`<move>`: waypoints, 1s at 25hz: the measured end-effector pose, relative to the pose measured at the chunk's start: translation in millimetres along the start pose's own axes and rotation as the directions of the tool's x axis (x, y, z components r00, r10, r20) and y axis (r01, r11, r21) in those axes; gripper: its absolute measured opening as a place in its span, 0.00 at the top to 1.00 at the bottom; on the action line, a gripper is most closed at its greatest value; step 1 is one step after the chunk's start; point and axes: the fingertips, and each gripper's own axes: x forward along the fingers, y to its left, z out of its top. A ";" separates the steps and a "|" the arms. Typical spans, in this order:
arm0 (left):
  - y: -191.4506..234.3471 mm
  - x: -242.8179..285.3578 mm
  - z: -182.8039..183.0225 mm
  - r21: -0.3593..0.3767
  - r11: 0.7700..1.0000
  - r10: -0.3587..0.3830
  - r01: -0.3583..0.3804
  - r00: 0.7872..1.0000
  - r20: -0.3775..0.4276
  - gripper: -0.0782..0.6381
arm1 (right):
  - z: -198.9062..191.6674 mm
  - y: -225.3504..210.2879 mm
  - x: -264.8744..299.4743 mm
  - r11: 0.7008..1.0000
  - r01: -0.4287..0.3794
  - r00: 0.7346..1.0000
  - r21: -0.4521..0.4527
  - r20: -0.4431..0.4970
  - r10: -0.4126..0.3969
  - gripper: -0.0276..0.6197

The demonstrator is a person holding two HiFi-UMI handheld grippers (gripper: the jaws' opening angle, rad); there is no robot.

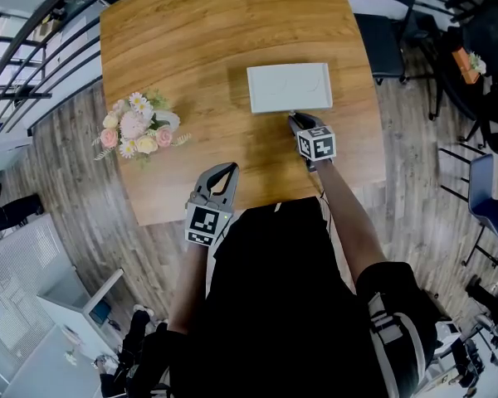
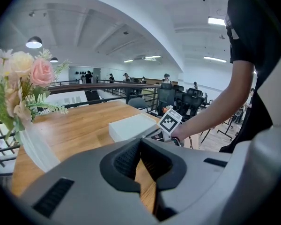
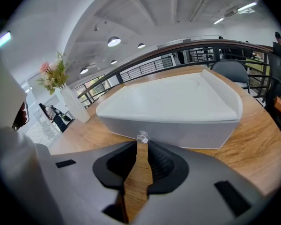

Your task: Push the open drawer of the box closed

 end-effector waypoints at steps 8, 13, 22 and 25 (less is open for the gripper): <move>-8.5 -5.0 -2.1 0.014 1.000 -0.023 0.023 0.999 0.026 0.86 | -5.0 8.8 -31.5 1.000 0.010 0.999 -0.027 0.052 -0.008 0.93; -15.3 -15.8 -5.8 0.023 0.999 -0.034 0.033 0.998 0.047 0.86 | -5.4 30.8 -66.0 0.999 -0.032 0.992 -0.013 0.120 0.033 0.93; -26.4 -41.5 -16.7 0.063 0.995 -0.079 0.075 0.994 0.078 0.86 | -16.0 87.8 -130.1 0.993 0.003 0.977 -0.118 0.213 0.022 0.93; -31.2 -49.9 -20.8 0.077 0.993 -0.100 0.094 0.992 0.082 0.86 | -17.2 105.2 -154.6 0.993 -0.015 0.964 -0.114 0.263 0.044 0.93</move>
